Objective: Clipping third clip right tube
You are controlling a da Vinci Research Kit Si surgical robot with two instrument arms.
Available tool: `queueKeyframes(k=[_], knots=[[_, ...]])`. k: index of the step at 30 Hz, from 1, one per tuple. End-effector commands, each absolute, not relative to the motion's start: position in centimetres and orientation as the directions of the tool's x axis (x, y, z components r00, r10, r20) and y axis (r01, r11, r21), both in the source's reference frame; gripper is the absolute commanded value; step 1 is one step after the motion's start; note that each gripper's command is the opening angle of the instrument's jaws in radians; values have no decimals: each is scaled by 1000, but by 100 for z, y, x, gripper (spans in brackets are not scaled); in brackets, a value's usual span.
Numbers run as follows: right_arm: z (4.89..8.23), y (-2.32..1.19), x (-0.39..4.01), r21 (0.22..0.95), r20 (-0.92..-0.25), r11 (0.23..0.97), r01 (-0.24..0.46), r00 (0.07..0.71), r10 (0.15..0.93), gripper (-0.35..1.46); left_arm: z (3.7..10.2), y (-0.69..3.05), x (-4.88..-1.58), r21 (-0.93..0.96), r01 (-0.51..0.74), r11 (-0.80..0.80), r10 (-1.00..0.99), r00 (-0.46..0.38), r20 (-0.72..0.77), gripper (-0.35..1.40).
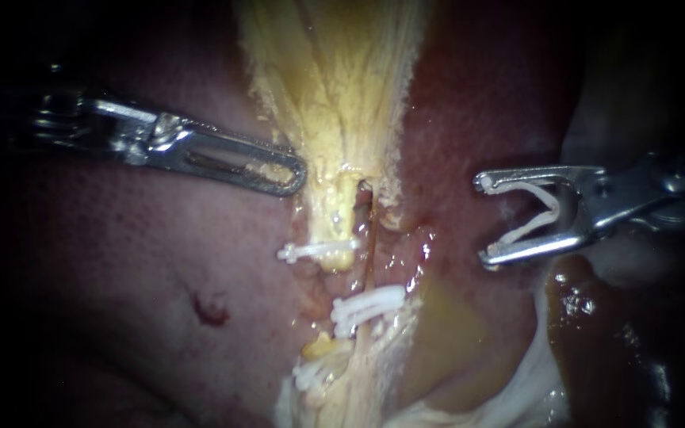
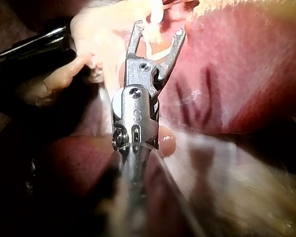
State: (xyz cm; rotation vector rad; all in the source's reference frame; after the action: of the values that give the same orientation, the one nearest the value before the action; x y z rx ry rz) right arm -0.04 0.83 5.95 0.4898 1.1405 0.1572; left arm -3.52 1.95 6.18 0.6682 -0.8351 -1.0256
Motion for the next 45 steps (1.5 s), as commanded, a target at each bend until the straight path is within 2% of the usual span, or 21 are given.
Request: queueKeyframes(k=[1,6,15,18,31,45], knots=[[595,83,-4,450,-832,884,125,420,364,50,618,195,-352,805,458,378,-921,274,277,-35],[595,83,-4,450,-832,884,125,420,364,50,608,199,-340,811,448,376,-921,280,272,-35],[595,83,-3,451,-832,883,128,419,364,50,561,222,-287,798,480,365,-929,238,282,-35],[595,83,-3,451,-832,883,128,419,364,50,553,225,-279,799,482,360,-932,226,284,-35],[601,74,15,449,-838,881,152,415,355,50,554,224,-281,797,484,360,-932,224,285,-35],[647,61,81,548,-786,825,134,421,454,50,556,222,-282,796,486,361,-932,223,286,-35]])
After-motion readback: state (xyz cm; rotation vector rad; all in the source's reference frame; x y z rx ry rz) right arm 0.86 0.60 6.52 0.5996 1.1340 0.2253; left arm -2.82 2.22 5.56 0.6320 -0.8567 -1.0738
